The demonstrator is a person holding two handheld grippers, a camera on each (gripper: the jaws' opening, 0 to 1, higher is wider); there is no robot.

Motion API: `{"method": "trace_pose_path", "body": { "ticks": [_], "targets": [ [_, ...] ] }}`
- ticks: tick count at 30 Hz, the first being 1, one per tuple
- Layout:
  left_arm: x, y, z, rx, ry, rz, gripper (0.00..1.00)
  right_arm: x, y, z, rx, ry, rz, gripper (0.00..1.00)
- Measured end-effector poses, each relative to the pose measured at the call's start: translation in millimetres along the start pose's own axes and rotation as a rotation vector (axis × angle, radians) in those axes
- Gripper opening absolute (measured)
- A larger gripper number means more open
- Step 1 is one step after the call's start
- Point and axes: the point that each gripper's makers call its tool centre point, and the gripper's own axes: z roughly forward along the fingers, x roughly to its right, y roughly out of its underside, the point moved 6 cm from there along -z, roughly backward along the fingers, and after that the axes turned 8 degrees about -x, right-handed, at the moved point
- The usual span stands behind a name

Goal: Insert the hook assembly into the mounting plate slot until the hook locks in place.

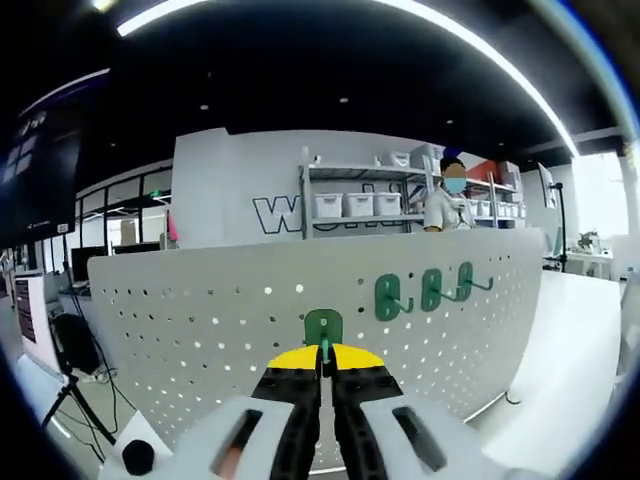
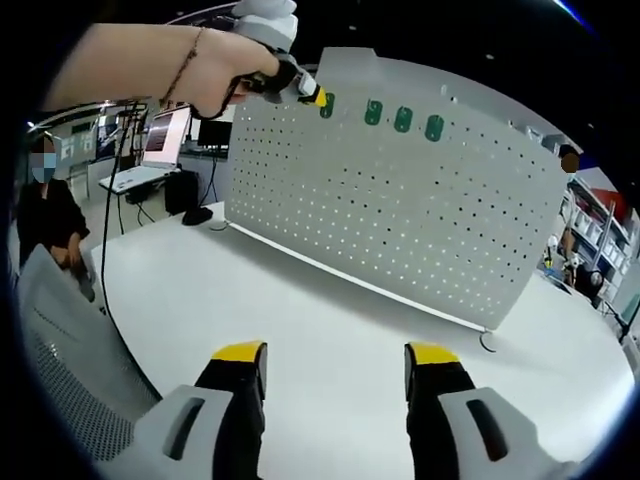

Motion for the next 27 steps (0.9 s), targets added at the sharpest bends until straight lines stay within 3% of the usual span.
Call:
{"method": "trace_pose_path", "body": {
  "ticks": [10,18,27],
  "targets": [
    [5.2,-19.1,13,0.004,0.005,-0.011,0.02,-1,0.2,0,0.002,-0.008,0.008,0.51],
    [10.4,-21.6,18,-0.025,0.0,0.01,0.02,1,-0.2,-1,0.006,-0.005,0.017,0.5],
    [8.2,-19.0,20,-0.061,-0.008,-0.038,0.02,2,-1.7,-3,0.021,-0.001,0.022,0.48]
  ]
}}
